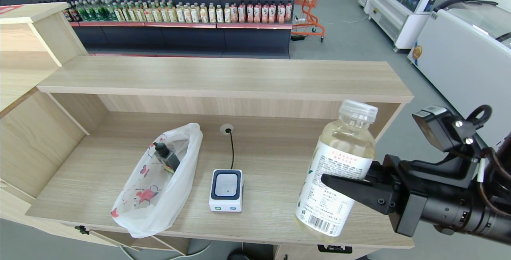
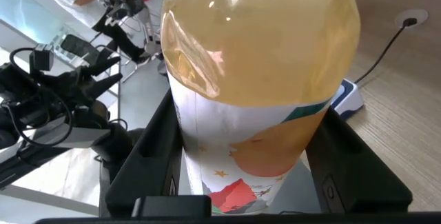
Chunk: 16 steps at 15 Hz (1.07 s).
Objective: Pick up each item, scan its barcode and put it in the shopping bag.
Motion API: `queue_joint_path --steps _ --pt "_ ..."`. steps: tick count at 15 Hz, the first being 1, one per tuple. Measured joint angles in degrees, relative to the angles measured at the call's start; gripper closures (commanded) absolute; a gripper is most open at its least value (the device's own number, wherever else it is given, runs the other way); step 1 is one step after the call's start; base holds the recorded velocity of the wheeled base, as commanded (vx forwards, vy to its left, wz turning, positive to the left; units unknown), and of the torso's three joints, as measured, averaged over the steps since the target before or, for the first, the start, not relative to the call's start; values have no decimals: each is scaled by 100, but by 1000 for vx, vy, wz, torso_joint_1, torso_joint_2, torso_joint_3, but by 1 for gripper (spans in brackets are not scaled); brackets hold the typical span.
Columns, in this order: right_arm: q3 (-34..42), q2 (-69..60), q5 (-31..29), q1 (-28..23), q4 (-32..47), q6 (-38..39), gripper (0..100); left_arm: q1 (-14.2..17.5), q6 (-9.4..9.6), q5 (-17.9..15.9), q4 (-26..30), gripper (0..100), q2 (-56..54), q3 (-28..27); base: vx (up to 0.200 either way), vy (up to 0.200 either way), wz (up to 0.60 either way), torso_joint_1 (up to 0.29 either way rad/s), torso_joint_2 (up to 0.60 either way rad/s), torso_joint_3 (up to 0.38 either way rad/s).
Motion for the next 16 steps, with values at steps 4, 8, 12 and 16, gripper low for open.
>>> queue_joint_path --steps 4,8,12,16 --pt "-48 -11 5 -468 -7 -1190 100 2 0 0 0 0 0 0 0 0 0 0 0 0" --pt "30 325 -6 -1643 -11 -3455 100 2 0 0 0 0 0 0 0 0 0 0 0 0" --pt "0 1193 200 -2133 -1070 -4088 100 0 0 0 0 0 0 0 0 0 0 0 0 0" --pt "-96 1927 1891 -2172 -2132 -4424 100 2 0 0 0 0 0 0 0 0 0 0 0 0"
